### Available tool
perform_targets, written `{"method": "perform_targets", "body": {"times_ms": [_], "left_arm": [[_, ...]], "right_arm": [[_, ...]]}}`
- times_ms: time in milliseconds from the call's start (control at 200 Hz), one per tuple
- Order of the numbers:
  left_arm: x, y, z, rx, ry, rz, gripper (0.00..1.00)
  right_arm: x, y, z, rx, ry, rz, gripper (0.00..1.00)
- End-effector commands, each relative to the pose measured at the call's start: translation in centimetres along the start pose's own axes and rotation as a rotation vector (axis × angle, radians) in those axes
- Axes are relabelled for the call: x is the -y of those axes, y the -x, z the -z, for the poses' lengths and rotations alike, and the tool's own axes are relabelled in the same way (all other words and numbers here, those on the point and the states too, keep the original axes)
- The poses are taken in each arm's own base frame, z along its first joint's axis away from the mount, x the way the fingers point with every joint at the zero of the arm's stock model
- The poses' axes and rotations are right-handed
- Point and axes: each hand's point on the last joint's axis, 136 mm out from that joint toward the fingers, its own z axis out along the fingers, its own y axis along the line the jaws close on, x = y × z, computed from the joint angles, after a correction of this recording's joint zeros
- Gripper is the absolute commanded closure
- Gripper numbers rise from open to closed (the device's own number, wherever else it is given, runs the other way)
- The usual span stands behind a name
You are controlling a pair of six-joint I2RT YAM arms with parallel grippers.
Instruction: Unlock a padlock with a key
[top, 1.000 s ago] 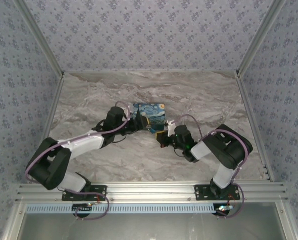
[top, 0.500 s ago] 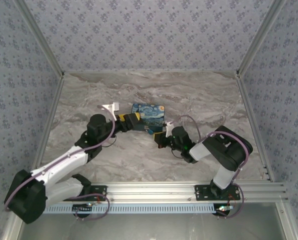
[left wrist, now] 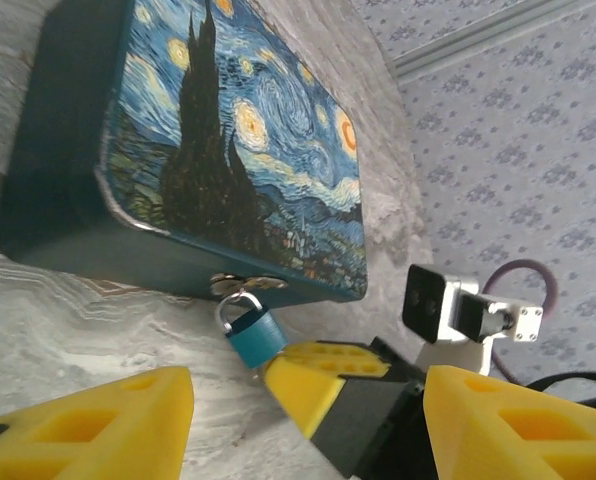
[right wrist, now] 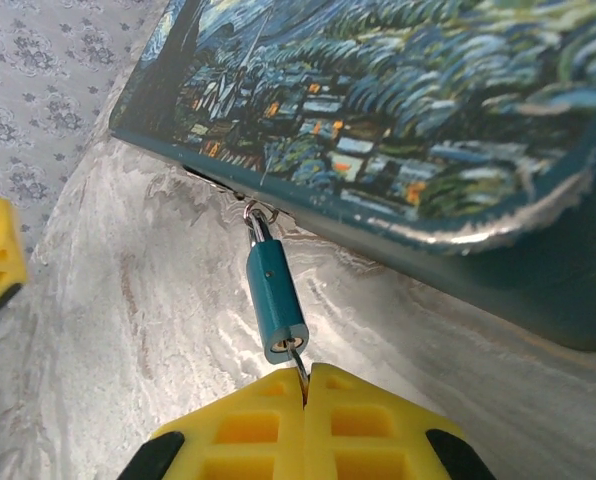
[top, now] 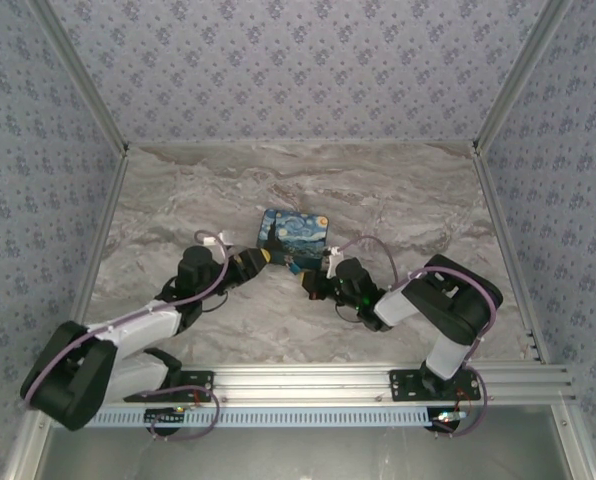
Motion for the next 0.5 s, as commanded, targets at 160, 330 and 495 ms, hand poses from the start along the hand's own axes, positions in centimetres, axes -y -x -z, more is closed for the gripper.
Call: {"method": "perform_targets", "body": {"times_ms": [160, 330, 495], "left_arm": [[0.6, -1.9, -2.6, -0.055, -0.119, 0.176, 0.42], [-0.2, -3.3, -4.5, -0.053, -0.123, 0.228, 0.47], [-0.7, -3.7, -5.8, -0.034, -0.135, 0.266, 0.53]], "right_arm": [[-1.9, 1.6, -0.5, 0.048, 0.024, -0.037, 1.0], [-2.0, 1.6, -0.5, 0.049, 0.023, -0.038, 1.0], [-2.2, 1.6, -0.7, 0.044, 0.03, -0.044, 1.0]]}}
